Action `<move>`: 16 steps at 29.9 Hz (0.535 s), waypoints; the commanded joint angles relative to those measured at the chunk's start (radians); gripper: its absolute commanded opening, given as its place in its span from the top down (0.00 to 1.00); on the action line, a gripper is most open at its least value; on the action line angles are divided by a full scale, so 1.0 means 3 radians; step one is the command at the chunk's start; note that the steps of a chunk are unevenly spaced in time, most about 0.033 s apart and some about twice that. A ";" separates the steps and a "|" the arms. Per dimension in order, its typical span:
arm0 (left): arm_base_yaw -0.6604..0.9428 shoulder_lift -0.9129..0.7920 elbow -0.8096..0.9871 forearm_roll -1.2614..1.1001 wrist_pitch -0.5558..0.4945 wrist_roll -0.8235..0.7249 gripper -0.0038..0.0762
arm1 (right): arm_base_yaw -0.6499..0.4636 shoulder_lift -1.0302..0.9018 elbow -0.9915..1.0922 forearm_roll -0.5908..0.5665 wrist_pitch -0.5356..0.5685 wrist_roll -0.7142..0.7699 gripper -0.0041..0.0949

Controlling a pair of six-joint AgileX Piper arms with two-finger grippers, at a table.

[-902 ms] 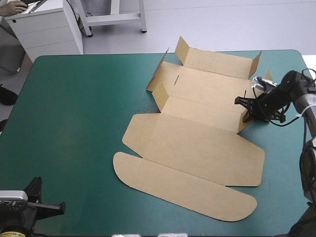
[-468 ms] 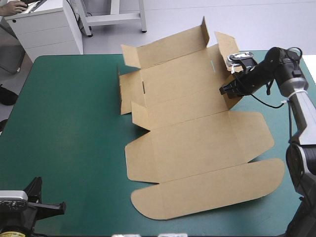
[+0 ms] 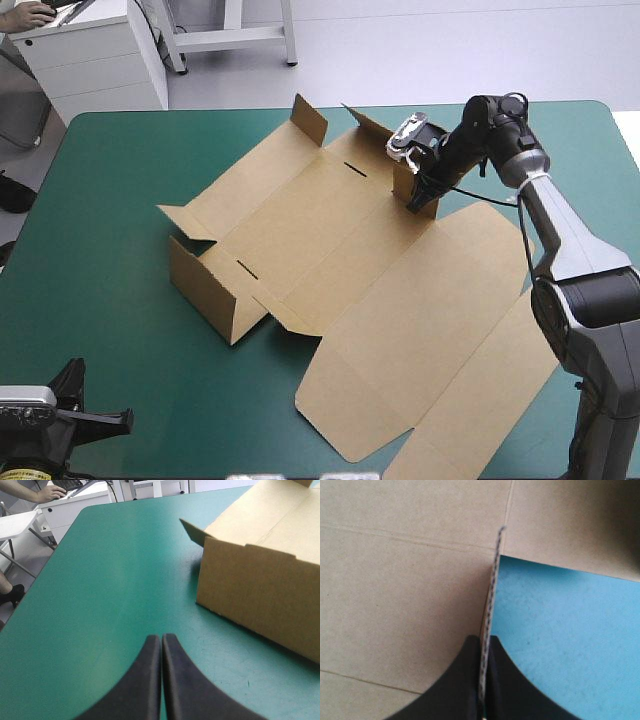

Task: Fold the box

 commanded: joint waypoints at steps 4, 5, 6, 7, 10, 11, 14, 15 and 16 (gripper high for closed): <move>-0.0017 0.0078 -0.0080 -0.0010 -0.0253 -0.0006 0.96 | 0.0281 -0.0176 -0.0125 0.0078 -0.0393 -0.0782 0.98; -0.0017 0.0078 -0.0080 -0.0010 -0.0253 -0.0006 0.96 | 0.0321 -0.0176 -0.0125 0.0071 -0.0440 -0.0868 0.98; -0.0017 0.0078 -0.0080 -0.0010 -0.0253 -0.0006 0.96 | 0.0370 -0.0170 -0.0125 0.0071 -0.0500 -0.0982 0.98; -0.0017 0.0078 -0.0080 -0.0010 -0.0253 -0.0006 0.96 | 0.0412 -0.0170 -0.0125 0.0071 -0.0564 -0.1086 0.98; -0.0017 0.0078 -0.0080 -0.0010 -0.0253 -0.0006 0.96 | 0.0528 -0.0165 -0.0125 0.0087 -0.0752 -0.1351 0.98; -0.0017 0.0078 -0.0080 -0.0010 -0.0253 -0.0006 0.96 | 0.0558 -0.0165 -0.0125 0.0094 -0.0803 -0.1431 0.98; -0.0017 0.0078 -0.0080 -0.0010 -0.0253 -0.0006 0.96 | 0.0644 -0.0149 -0.0125 0.0110 -0.0899 -0.1453 0.98; -0.0017 0.0078 -0.0080 -0.0010 -0.0253 -0.0006 0.96 | 0.0675 -0.0133 -0.0125 0.0121 -0.0899 -0.1453 0.98; -0.0017 0.0078 -0.0080 -0.0010 -0.0253 -0.0006 0.96 | 0.0702 -0.0113 -0.0125 0.0121 -0.0899 -0.1463 0.98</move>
